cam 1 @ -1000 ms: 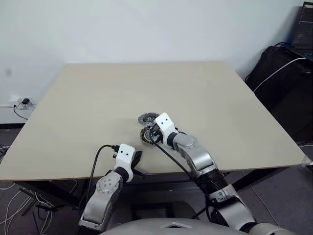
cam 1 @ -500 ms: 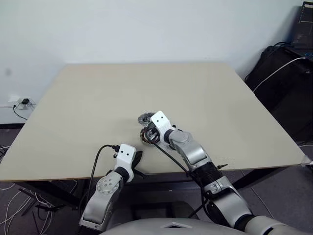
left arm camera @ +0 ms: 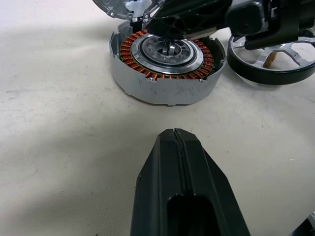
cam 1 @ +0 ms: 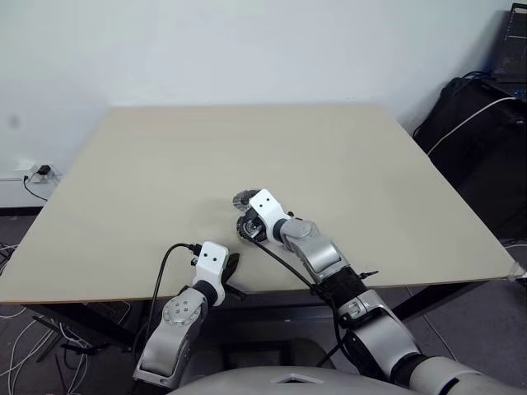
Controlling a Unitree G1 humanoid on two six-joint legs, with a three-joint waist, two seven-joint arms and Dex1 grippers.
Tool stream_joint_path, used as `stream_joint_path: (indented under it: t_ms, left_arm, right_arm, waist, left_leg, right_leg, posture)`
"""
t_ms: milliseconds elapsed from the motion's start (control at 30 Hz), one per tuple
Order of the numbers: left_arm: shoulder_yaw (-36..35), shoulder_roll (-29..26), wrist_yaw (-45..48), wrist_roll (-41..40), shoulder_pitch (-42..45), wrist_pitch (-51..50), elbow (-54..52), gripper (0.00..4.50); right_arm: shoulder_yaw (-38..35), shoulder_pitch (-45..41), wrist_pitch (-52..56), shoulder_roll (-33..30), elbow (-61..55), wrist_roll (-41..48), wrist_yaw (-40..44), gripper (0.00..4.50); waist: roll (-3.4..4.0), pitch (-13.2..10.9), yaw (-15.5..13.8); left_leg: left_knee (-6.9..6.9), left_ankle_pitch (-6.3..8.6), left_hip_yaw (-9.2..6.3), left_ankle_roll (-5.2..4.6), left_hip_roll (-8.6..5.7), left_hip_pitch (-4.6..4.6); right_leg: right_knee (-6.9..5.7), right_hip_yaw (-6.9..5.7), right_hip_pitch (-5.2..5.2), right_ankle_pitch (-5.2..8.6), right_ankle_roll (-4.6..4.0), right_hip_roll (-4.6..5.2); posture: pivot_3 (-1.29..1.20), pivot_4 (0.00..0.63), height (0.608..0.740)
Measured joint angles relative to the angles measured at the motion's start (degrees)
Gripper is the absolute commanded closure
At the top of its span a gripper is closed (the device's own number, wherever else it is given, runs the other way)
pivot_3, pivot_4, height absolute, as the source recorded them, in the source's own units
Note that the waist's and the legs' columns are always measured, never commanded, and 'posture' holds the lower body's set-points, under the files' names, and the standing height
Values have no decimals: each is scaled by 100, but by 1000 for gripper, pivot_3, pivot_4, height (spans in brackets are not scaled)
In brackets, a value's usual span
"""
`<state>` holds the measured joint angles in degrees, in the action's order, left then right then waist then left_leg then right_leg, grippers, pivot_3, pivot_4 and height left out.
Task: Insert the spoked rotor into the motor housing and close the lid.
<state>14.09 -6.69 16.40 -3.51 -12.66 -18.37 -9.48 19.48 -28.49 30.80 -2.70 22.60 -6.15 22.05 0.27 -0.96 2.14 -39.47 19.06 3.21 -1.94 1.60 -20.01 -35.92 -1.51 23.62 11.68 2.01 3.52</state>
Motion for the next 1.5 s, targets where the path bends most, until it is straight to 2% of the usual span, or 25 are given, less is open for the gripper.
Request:
stream_joint_path:
  t_ms: [433,867,1233,1500]
  left_arm:
    - [-6,-8,0,-4,0,0,0,4500]
    - [-10,-18,14,-5,4,-6,0,4500]
    - [-43,-21,-1,-8,-37,-14,-2,4500]
    - [-43,-18,8,-7,-18,-16,-2,4500]
  right_arm:
    - [41,285,320,-325,-529,-23,178,4466]
    - [31,304,282,-55,-784,2,1,4466]
    - [156,857,508,-403,-1289,1,278,4466]
    - [-74,910,548,-285,-1466,101,94,4466]
  waist:
    - [0,0,-1]
    - [-1,-1,-7]
    - [-3,5,-6]
    - [-4,3,-9]
  left_leg:
    - [0,0,0,0,0,0]
    - [0,0,0,0,-1,-1]
    - [0,0,-1,-1,0,7]
    - [0,0,0,0,-1,2]
  right_leg:
    - [0,0,0,0,0,0]
    - [1,0,0,0,0,0]
    - [1,-1,-8,4,2,0]
    - [0,0,-2,1,0,0]
  posture:
    - [0,0,740]
    - [0,0,740]
    - [0,0,740]
    - [0,0,740]
